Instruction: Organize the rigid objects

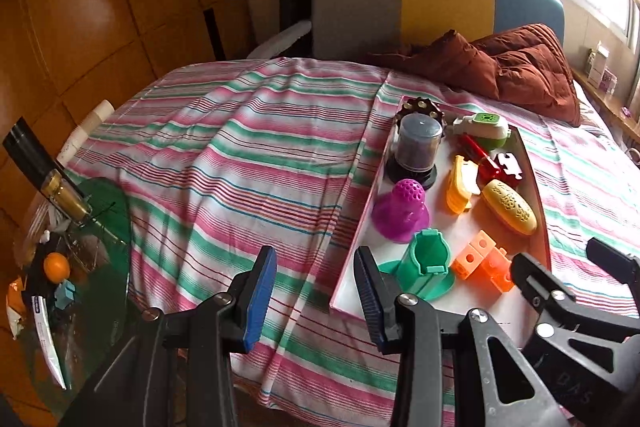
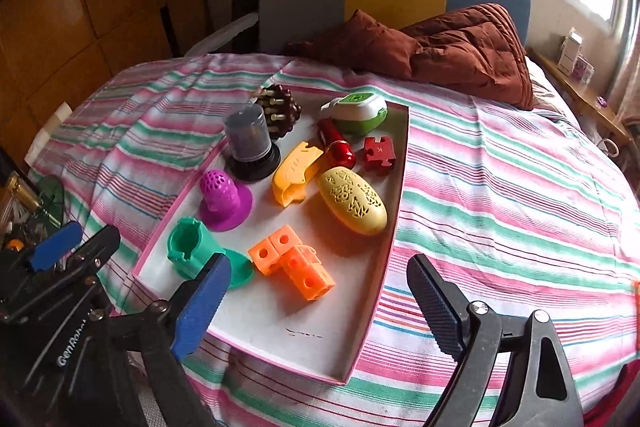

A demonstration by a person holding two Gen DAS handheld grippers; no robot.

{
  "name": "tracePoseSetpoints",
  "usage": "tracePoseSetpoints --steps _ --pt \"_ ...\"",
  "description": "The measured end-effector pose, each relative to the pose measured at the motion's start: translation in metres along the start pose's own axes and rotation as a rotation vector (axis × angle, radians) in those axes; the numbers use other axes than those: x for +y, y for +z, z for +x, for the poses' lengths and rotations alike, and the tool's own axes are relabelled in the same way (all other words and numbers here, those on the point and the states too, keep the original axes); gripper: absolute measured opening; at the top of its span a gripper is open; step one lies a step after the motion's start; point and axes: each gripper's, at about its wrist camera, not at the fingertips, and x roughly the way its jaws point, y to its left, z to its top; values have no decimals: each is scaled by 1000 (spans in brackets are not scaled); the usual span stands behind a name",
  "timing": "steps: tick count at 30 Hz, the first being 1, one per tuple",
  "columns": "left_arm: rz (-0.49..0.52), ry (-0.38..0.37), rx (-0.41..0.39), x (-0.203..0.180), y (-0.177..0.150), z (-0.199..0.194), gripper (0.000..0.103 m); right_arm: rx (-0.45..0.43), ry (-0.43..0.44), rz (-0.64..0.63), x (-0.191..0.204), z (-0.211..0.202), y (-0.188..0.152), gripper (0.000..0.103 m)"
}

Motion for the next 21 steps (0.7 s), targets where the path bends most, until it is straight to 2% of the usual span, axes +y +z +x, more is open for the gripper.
tracePoseSetpoints --steps 4,21 --pt "3 -10 8 -2 0 1 40 -3 -22 8 -1 0 1 92" --pt "66 35 -5 -13 -3 -5 40 8 -63 45 -10 5 2 94"
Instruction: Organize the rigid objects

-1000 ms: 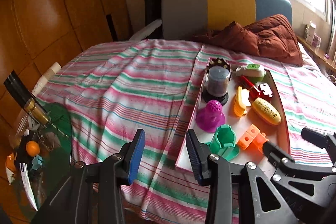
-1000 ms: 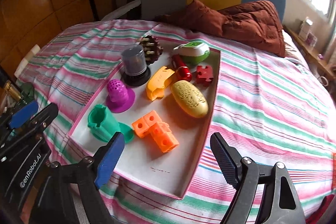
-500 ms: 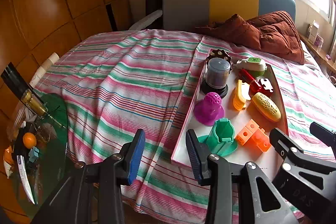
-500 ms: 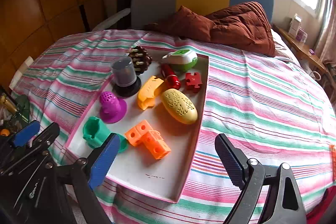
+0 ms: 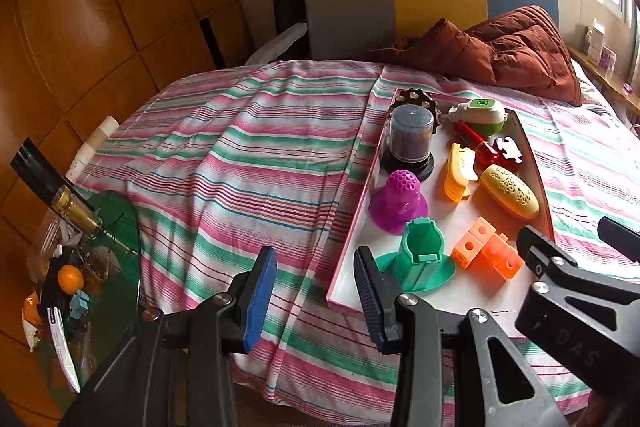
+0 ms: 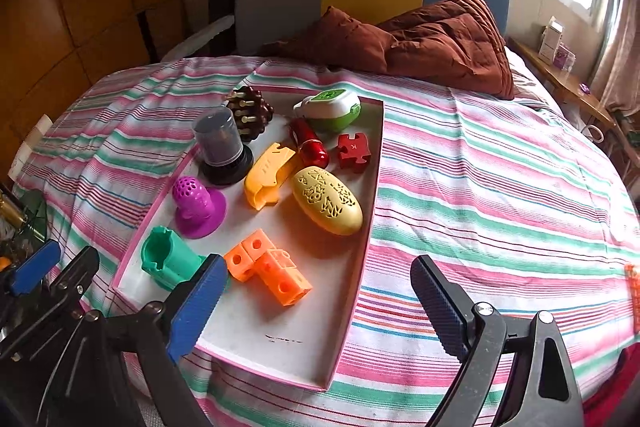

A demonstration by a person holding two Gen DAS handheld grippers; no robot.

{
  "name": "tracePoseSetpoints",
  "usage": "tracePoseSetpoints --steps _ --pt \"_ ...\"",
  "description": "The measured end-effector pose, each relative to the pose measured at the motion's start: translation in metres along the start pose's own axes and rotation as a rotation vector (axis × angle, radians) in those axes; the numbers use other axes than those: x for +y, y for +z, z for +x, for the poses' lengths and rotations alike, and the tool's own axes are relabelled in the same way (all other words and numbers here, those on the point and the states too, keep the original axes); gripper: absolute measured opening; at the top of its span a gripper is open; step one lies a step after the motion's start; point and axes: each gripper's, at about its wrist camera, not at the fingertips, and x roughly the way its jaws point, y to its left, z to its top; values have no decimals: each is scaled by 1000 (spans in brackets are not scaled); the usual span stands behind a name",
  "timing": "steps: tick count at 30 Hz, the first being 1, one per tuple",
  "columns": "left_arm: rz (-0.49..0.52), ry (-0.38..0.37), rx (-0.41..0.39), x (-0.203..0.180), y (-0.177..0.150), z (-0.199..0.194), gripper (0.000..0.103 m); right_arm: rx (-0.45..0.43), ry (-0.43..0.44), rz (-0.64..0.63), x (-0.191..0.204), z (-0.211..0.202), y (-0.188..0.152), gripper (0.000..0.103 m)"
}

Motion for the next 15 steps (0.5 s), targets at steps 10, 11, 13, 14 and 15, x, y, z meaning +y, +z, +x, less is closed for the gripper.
tracePoseSetpoints --steps 10,11,13,14,15 --pt "29 -25 -22 -8 -2 -8 40 -2 -9 12 -3 1 1 93" --pt "32 -15 -36 -9 -2 -10 40 -1 -8 12 -3 1 1 93" --pt "41 1 -52 -10 -2 -12 40 -1 -6 12 -4 2 1 93" --pt "43 12 -59 -11 -2 -12 40 0 -7 11 -4 2 1 93" --pt "42 17 -61 -11 -2 -12 40 0 -7 10 -4 2 1 93"
